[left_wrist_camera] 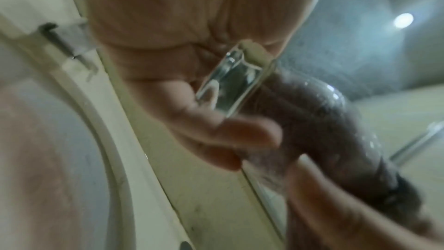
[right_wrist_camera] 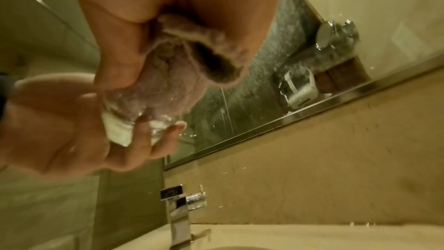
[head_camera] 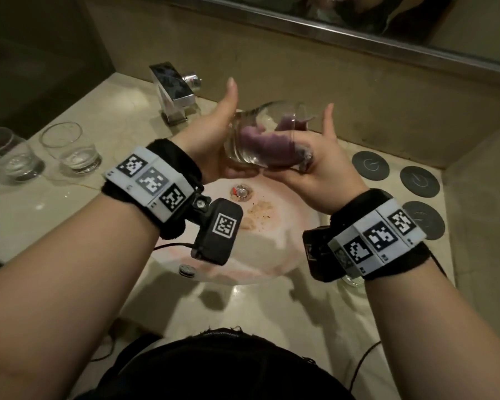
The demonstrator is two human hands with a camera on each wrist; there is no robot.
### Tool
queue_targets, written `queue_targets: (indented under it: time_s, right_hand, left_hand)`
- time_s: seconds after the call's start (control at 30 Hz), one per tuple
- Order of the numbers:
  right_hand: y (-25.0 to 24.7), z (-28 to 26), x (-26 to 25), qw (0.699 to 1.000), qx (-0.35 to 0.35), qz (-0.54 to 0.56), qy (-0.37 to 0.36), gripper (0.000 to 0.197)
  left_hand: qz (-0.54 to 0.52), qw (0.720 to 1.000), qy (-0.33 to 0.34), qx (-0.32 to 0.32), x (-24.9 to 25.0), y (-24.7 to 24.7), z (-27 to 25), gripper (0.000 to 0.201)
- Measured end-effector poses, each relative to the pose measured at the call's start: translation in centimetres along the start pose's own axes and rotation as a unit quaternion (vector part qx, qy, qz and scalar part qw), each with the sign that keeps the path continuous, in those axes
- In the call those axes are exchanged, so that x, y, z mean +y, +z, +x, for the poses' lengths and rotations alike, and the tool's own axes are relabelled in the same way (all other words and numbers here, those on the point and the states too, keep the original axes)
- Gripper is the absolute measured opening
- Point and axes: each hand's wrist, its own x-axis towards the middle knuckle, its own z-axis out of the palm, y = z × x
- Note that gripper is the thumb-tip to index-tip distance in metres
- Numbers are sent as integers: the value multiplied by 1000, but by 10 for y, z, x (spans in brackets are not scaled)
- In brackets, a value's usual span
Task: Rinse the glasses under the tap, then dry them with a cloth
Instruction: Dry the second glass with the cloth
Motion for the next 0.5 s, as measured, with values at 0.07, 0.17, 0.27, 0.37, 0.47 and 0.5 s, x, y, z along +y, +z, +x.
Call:
queue_targets:
  time_s: [0.07, 0.17, 0.27, 0.37, 0.47, 0.5]
  right_hand:
    - [-2, 2, -2, 1000, -8, 18, -3, 40]
    - [1, 1, -5, 999, -12, 28, 38, 43]
    - [4, 0, -7, 998, -2, 19, 56, 40]
    - [6, -1, -7, 997, 8, 35, 66, 39]
    - [13, -4, -11, 993, 36, 64, 90, 32]
    - [16, -5, -12, 990, 50, 76, 107, 28]
  left_hand:
    - [30, 999, 24, 36, -1, 3, -1, 72]
    - [25, 995, 67, 67, -1, 6, -3, 59]
    - [35, 994, 74, 70, -1, 5, -3, 57]
    - [23, 992, 82, 93, 0, 8, -2, 56]
    - [21, 992, 83, 94, 1, 10, 2, 55]
    - [21, 992, 82, 90, 1, 12, 1, 55]
